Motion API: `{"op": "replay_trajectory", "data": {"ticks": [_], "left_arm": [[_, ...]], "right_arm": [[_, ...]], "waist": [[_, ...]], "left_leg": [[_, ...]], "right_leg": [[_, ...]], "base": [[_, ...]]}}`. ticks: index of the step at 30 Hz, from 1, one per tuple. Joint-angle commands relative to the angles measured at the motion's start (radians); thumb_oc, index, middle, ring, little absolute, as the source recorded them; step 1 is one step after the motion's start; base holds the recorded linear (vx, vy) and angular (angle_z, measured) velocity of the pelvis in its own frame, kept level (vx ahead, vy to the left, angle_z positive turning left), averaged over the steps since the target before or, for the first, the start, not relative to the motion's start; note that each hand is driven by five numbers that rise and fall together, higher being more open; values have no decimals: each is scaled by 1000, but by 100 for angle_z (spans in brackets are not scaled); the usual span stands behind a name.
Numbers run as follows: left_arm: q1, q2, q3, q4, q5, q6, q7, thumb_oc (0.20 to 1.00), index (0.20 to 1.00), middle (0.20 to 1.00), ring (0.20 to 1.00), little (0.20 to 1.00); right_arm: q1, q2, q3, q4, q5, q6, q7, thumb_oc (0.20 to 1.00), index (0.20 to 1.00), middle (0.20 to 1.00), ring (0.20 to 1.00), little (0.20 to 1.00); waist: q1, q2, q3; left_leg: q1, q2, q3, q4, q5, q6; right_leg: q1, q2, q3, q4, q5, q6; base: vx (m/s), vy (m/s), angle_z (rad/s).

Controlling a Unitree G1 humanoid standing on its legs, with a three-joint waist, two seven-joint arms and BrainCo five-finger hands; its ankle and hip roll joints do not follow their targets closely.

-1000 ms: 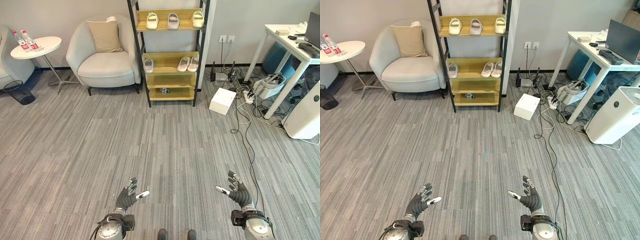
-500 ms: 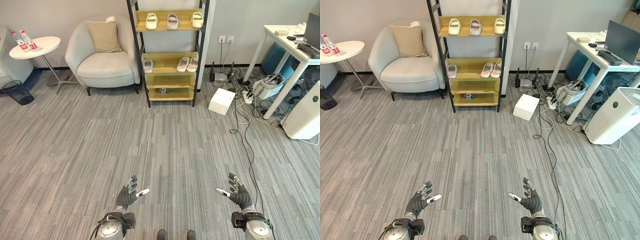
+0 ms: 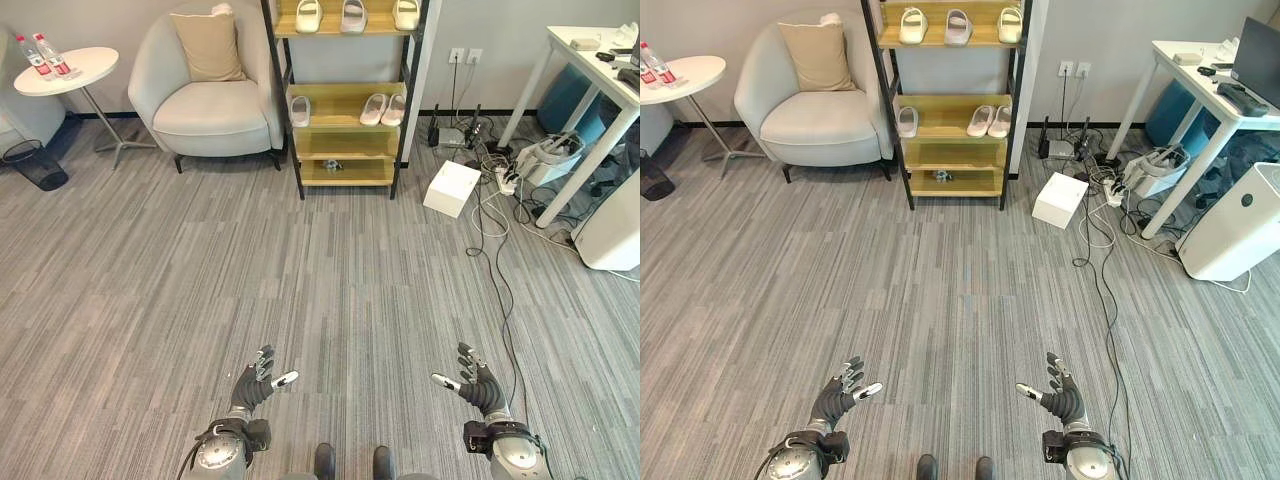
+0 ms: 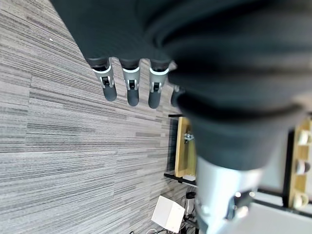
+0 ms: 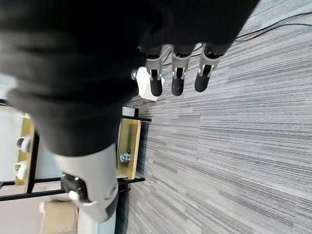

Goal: Arrange the slippers neatly on the shoe rack.

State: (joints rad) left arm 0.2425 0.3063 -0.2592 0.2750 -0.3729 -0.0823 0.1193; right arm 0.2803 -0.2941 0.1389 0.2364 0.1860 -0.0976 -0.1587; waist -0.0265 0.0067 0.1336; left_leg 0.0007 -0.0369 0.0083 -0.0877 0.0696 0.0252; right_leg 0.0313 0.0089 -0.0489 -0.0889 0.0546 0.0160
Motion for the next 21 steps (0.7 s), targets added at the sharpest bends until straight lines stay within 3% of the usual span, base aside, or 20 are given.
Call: {"op": "replay_trajectory", "data": {"ticks": [1,2,3,4,6,8,11,12,13,15,19,21], "left_arm": [[-45,35,64,-33,40,-53,-2,1000,1000,1000,1000,1000],[-32,46,81,-45,49,-53,-6,1000,1000,1000,1000,1000],[-22,65,106,-48,62,-56,-8,1000,1000,1000,1000,1000],[-23,65,106,-48,62,-56,-8,1000,1000,1000,1000,1000],[-30,75,117,-39,83,-55,-9,1000,1000,1000,1000,1000],[-36,77,118,-37,89,-57,-8,1000,1000,1000,1000,1000],[-44,80,117,-49,84,-63,-11,1000,1000,1000,1000,1000],[-44,80,117,-49,84,-63,-11,1000,1000,1000,1000,1000],[-56,75,113,-53,84,-68,-8,1000,1000,1000,1000,1000],[-70,72,107,-62,93,-73,-12,1000,1000,1000,1000,1000],[-75,65,105,-76,96,-81,-23,1000,1000,1000,1000,1000],[-74,46,99,-71,91,-82,-21,1000,1000,1000,1000,1000]], "right_arm": [[-47,-29,-26,-50,-27,-39,7,1000,1000,1000,1000,1000],[-49,-38,-33,-51,-41,-37,10,1000,1000,1000,1000,1000],[-63,-50,-48,-42,-67,-36,6,1000,1000,1000,1000,1000],[-64,-50,-48,-42,-67,-36,6,1000,1000,1000,1000,1000],[-66,-50,-64,-42,-79,-33,3,1000,1000,1000,1000,1000],[-64,-50,-69,-46,-75,-33,5,1000,1000,1000,1000,1000],[-70,-54,-71,-52,-64,-31,9,1000,1000,1000,1000,1000],[-70,-54,-71,-52,-64,-31,9,1000,1000,1000,1000,1000],[-75,-57,-67,-51,-68,-29,7,1000,1000,1000,1000,1000],[-77,-64,-70,-53,-78,-30,7,1000,1000,1000,1000,1000],[-59,-66,-78,-60,-84,-40,11,1000,1000,1000,1000,1000],[-50,-76,-76,-57,-77,-46,27,1000,1000,1000,1000,1000]], "waist": [[-1,-23,38],[4,-23,41],[15,-12,61],[16,-13,59],[5,-5,86],[2,-2,92],[1,5,102],[1,5,103],[5,-2,109],[4,-11,109],[-1,-20,99],[-13,-15,76]], "left_leg": [[83,-8,0,0,-196,-3],[78,-13,1,0,-201,8],[74,-15,7,1,-209,30],[71,-17,9,2,-209,30],[85,-19,3,4,-218,41],[98,-19,2,0,-222,40],[121,-11,15,0,-234,28],[122,-10,15,0,-234,28],[139,-8,41,0,-243,15],[156,-9,54,0,-253,5],[196,-4,55,0,-279,-7],[207,27,54,58,-272,-33]], "right_leg": [[74,-30,13,2,-153,70],[64,-35,18,17,-154,75],[-30,-43,6,209,-186,103],[-38,-44,7,220,-191,103],[-150,-57,1,437,-164,135],[-174,-56,5,450,-162,130],[-179,-42,-14,277,-136,112],[-178,-41,-14,276,-135,112],[-201,-27,-38,99,-86,128],[-206,-20,-62,25,-61,141],[-172,-20,-84,2,-45,127],[-129,0,-63,2,-47,95]], "base": [[130,155,-7],[142,304,-8],[103,265,-20],[69,247,-30],[85,140,-36],[96,56,-20],[131,-17,8],[261,-124,-8],[196,-106,-11],[277,-167,-22],[353,-215,-2],[420,-283,23]]}}
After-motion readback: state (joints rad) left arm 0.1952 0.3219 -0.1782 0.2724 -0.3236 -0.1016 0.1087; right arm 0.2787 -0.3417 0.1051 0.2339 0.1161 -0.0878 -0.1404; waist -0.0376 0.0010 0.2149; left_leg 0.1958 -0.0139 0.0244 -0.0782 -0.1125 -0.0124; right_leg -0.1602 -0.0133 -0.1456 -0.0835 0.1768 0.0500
